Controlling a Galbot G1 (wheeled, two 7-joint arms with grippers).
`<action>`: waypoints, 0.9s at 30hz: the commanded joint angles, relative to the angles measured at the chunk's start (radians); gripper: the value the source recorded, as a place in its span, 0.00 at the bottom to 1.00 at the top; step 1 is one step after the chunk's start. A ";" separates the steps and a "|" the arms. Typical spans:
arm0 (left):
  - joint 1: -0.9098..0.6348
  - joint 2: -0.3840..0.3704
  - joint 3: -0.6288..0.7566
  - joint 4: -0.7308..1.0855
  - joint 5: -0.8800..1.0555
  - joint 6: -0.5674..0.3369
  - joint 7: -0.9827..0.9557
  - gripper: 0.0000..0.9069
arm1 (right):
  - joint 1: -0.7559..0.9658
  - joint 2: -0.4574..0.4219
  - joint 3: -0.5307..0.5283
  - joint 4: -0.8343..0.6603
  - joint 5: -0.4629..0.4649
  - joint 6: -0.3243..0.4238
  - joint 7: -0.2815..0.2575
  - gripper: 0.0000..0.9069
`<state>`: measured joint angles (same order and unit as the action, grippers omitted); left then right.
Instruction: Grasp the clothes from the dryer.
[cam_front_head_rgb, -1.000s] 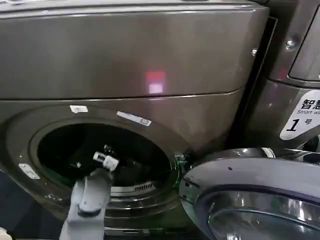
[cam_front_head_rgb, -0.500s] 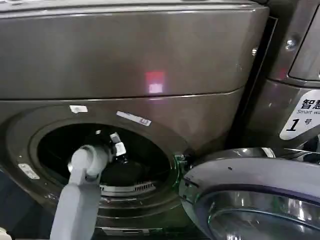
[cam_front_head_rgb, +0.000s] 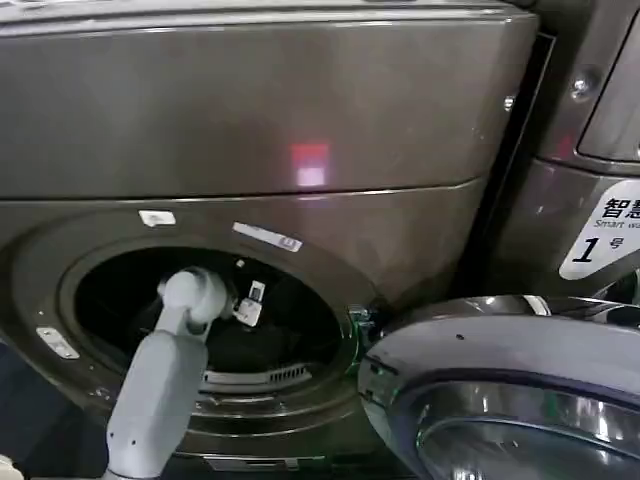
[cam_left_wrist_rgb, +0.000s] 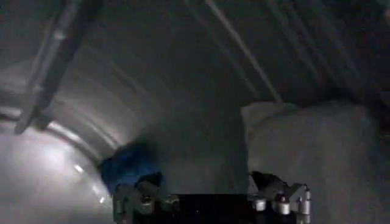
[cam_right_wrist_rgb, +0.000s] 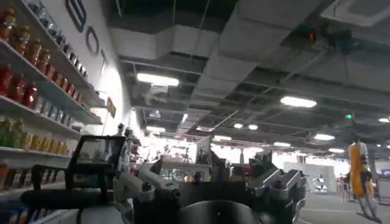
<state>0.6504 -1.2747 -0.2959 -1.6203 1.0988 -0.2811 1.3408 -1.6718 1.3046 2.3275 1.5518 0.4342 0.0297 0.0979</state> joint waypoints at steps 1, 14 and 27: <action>0.069 0.023 0.006 -0.011 -0.028 -0.032 0.010 1.00 | 0.003 0.001 -0.003 0.002 -0.002 0.001 0.001 1.00; 0.066 0.016 -0.002 0.113 -0.027 0.042 0.008 1.00 | 0.003 0.005 -0.009 0.014 -0.002 0.000 0.002 1.00; 0.029 -0.007 0.002 0.224 -0.018 0.039 0.008 0.00 | 0.008 0.005 -0.016 0.016 -0.006 0.000 0.002 1.00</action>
<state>0.6815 -1.2762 -0.2958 -1.4786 1.0814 -0.2529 1.3459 -1.6656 1.3098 2.3140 1.5665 0.4292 0.0291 0.0993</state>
